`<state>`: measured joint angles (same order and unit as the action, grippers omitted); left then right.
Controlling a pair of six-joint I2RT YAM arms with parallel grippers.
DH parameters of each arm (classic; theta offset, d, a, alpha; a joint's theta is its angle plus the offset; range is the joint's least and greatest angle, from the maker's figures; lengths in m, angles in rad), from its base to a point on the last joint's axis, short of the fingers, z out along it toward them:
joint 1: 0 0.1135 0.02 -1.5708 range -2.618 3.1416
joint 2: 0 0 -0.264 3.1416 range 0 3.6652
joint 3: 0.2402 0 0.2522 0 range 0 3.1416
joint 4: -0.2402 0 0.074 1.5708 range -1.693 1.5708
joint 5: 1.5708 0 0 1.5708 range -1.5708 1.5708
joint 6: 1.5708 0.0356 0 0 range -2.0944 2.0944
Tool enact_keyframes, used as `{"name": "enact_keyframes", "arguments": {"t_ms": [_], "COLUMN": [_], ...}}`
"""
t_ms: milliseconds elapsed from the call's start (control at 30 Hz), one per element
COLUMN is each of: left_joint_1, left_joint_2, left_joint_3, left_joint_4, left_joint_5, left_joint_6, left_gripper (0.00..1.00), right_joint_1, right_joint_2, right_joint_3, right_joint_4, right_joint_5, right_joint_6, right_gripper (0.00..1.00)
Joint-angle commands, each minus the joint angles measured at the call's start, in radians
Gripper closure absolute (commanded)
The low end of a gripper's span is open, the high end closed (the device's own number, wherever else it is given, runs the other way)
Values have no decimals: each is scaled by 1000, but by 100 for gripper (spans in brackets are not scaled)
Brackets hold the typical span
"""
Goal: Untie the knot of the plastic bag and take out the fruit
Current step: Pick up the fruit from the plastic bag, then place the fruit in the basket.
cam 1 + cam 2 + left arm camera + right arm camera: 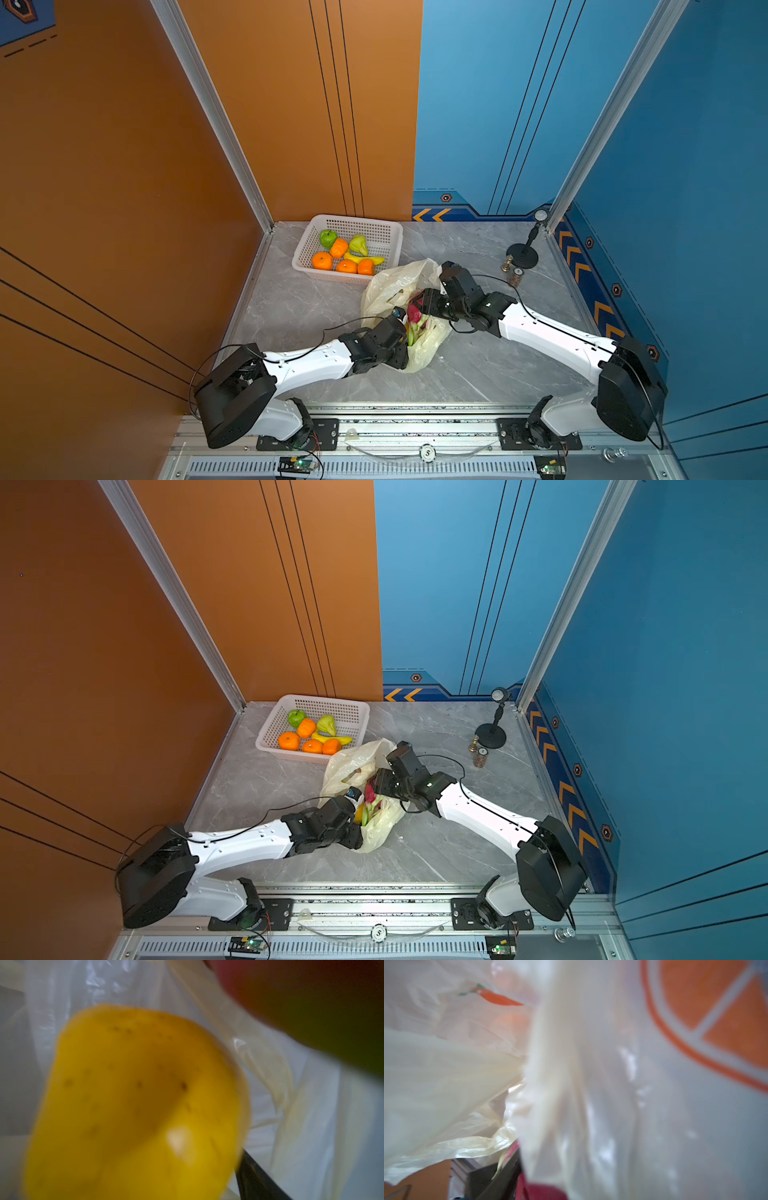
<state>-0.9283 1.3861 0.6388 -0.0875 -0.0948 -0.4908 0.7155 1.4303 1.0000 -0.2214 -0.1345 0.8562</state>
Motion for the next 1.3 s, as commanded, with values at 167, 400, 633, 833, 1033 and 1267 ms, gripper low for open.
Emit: {"name": "enact_keyframes", "arguments": {"t_ms": [167,400,633,833,1033,1267], "left_joint_1": [76,236,386,431,428,410], "left_joint_2": [-120,-363,-430,-339,-269,-239], "left_joint_3": [-30,-24,73,176,233,255], "left_joint_4": [-17,-93,-127,-37,-9,-28], "left_joint_5": [55,181,357,514,567,564], "left_joint_6": [9,13,-142,-335,-435,-416], "left_gripper": [22,19,25,24,0,3], "right_joint_1": [-82,-112,-110,-47,-21,25], "right_joint_2": [-7,34,41,-48,-113,-107], "right_joint_3": [-58,-96,-105,-131,-226,-248], "right_joint_4": [234,314,389,411,617,693], "right_joint_5": [-219,-273,-318,-186,-193,-264], "right_joint_6": [130,132,81,-174,-329,-425], "right_gripper": [51,50,50,49,50,50]}}
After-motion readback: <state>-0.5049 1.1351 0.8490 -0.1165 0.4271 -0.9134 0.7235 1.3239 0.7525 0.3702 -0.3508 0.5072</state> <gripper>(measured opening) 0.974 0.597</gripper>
